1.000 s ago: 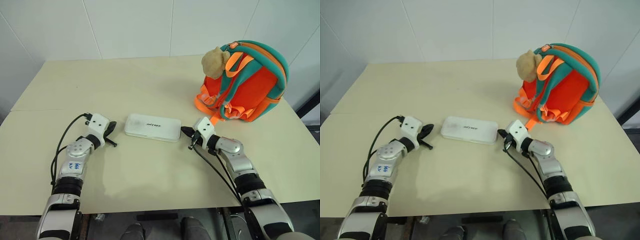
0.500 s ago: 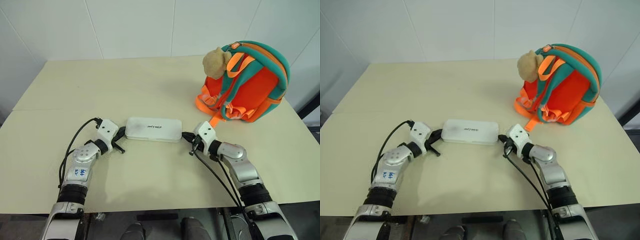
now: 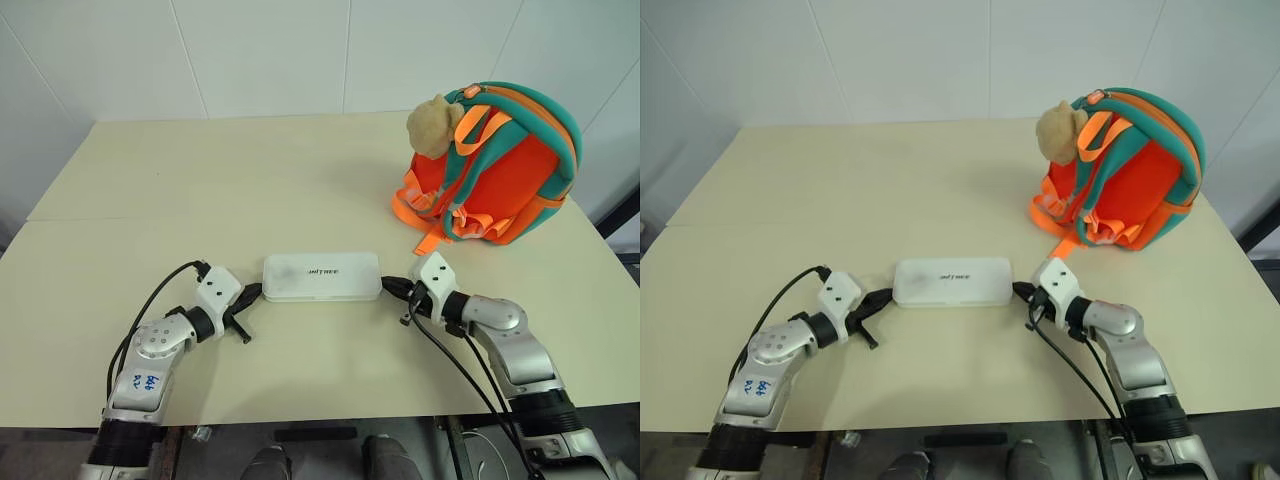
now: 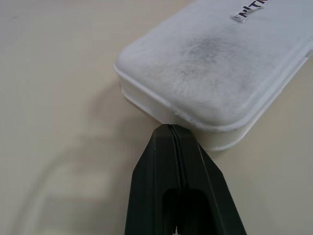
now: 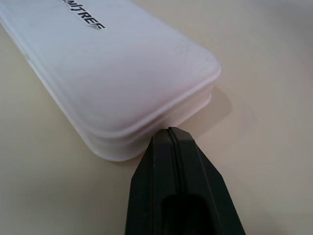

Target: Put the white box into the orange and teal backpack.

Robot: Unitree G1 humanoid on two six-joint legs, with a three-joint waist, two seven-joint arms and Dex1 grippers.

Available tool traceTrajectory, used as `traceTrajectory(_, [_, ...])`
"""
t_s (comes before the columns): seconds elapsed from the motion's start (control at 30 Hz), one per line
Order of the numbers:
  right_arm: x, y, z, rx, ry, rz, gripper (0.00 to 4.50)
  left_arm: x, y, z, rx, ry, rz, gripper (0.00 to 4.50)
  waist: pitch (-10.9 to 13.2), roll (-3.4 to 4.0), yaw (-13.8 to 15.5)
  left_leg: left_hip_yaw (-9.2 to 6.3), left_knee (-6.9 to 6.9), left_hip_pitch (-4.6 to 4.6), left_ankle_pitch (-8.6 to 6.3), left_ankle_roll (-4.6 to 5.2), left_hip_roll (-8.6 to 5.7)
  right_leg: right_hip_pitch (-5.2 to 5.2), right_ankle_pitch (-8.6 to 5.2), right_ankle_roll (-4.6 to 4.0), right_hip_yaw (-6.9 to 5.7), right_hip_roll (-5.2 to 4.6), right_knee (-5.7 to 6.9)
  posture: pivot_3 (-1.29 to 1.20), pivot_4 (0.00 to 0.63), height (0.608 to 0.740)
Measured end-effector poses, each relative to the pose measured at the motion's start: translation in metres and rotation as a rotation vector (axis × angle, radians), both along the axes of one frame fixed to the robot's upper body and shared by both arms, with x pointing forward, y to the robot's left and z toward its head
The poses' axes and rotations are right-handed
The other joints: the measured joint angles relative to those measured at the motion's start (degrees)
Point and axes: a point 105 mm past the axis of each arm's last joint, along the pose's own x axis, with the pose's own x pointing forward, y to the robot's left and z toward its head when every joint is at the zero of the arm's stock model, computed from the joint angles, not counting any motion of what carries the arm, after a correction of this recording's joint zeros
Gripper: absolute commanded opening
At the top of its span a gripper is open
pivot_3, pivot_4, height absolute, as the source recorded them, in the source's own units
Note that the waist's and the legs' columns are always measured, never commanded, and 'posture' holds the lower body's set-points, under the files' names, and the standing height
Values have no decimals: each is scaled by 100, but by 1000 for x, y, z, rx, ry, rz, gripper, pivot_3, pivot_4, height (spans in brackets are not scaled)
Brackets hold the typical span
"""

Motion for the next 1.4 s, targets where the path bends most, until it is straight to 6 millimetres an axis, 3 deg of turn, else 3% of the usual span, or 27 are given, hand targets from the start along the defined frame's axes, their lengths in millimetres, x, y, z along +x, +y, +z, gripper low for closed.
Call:
traceTrajectory(0.27, [-7, -19, -2, -35, 18, -24, 0, -20, -16, -2, -49, 54, -22, 21, 2, -3, 5, 6, 14, 0, -7, 14, 0, 5, 7, 5, 6, 2, -4, 0, 150, 740])
traceTrajectory(0.33, [-7, -19, -3, -35, 20, -23, 360, -20, -16, 0, -59, 55, -13, 0, 2, -3, 3, 7, 20, 1, -8, 14, 1, 6, 10, 5, 6, 3, -3, 0, 150, 740])
traceTrajectory(0.5, [-9, -21, -3, -33, 41, -5, 1855, -16, 3, 6, -64, 67, 39, 1212, 5, -8, -6, 8, 28, 0, -8, 15, 7, 8, 15, 3, 8, 12, -2, 0, 150, 740])
traceTrajectory(0.63, [-9, -33, -2, -54, 75, -17, 3178, -17, 34, 17, -49, 102, 68, 2434, 5, -10, -3, 8, 29, 0, -9, 16, 10, 9, 17, 0, 10, 16, -6, 0, 150, 740])
traceTrajectory(0.77, [-14, -55, 3, -95, 198, -30, 4500, -30, 45, 13, -247, 342, 52, 3724, 7, -12, 4, 7, 32, -4, -15, 26, 10, 13, 18, 2, 12, 16, -12, 0, 150, 740])
traceTrajectory(0.87, [-19, -57, 7, -75, 298, -19, 4500, -30, 42, 17, -377, 448, 17, 4462, 13, -22, 9, 5, 33, -4, -15, 26, 13, 13, 18, 2, 11, 20, -12, 0, 150, 740])
traceTrajectory(1.0, [-20, -40, 22, 6, 353, 45, 4500, -14, 41, 35, -535, 521, -4, 4462, 17, -29, -13, 7, 44, -4, -14, 24, 17, 13, 30, 2, 11, 25, -11, 0, 150, 740])
traceTrajectory(1.13, [-13, -21, 31, 46, 363, 78, 4500, 10, 34, 34, -662, 579, 32, 4462, 22, -38, -18, 12, 50, -5, -12, 21, 20, 12, 41, 4, 12, 28, -18, 0, 150, 740])
traceTrajectory(1.4, [-8, 4, 19, 50, 423, 108, 4500, 23, 21, 27, -715, 732, 8, 4462, 25, -45, 4, 16, 47, -10, -1, -1, 20, 8, 42, 6, 14, 26, -26, 0, 150, 740])
